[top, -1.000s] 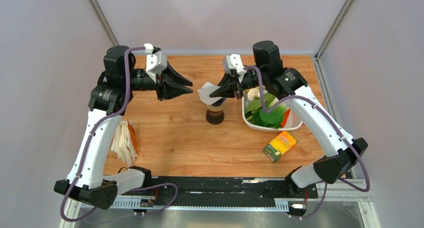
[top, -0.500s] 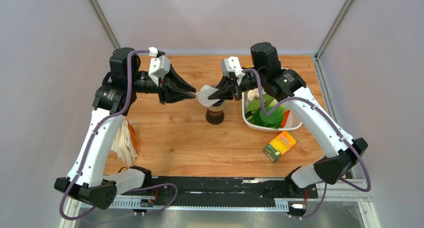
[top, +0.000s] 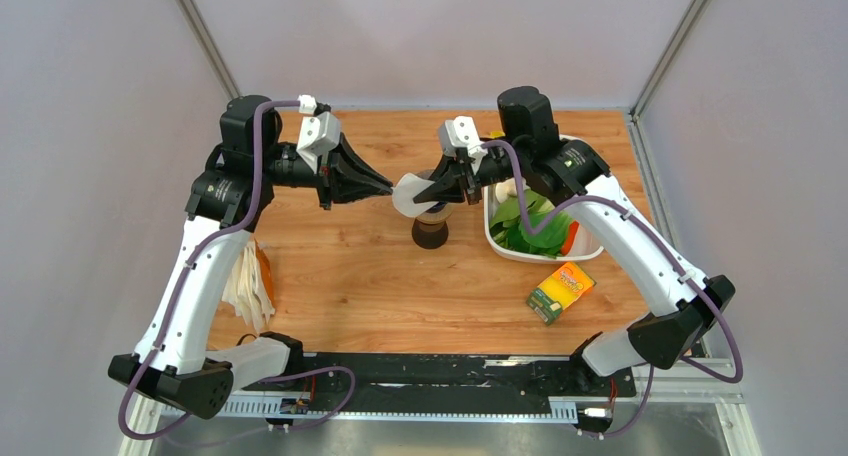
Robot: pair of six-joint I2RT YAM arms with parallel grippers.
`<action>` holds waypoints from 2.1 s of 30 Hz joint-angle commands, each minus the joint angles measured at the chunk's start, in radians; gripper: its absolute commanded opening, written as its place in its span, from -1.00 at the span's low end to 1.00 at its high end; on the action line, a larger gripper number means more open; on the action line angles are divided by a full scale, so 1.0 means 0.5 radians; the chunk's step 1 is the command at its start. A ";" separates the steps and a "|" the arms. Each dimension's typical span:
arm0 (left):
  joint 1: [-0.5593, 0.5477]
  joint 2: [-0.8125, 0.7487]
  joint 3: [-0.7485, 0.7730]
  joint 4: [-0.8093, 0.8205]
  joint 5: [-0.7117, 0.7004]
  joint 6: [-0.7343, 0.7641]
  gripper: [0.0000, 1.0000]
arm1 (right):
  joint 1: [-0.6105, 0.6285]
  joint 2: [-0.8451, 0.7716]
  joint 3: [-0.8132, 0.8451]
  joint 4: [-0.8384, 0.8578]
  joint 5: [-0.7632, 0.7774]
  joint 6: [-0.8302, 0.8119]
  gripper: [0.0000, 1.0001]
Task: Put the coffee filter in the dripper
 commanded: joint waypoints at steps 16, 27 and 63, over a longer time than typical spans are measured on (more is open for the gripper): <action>-0.009 -0.021 -0.028 0.128 0.221 0.037 -1.00 | 0.036 -0.051 0.015 0.068 -0.025 -0.125 -1.00; -0.011 -0.015 -0.103 0.256 0.360 -0.056 -1.00 | 0.051 -0.018 0.030 0.066 -0.052 -0.309 -1.00; -0.039 -0.097 -0.293 0.477 0.020 -0.127 -0.35 | 0.029 -0.007 -0.029 0.081 0.020 -0.281 -1.00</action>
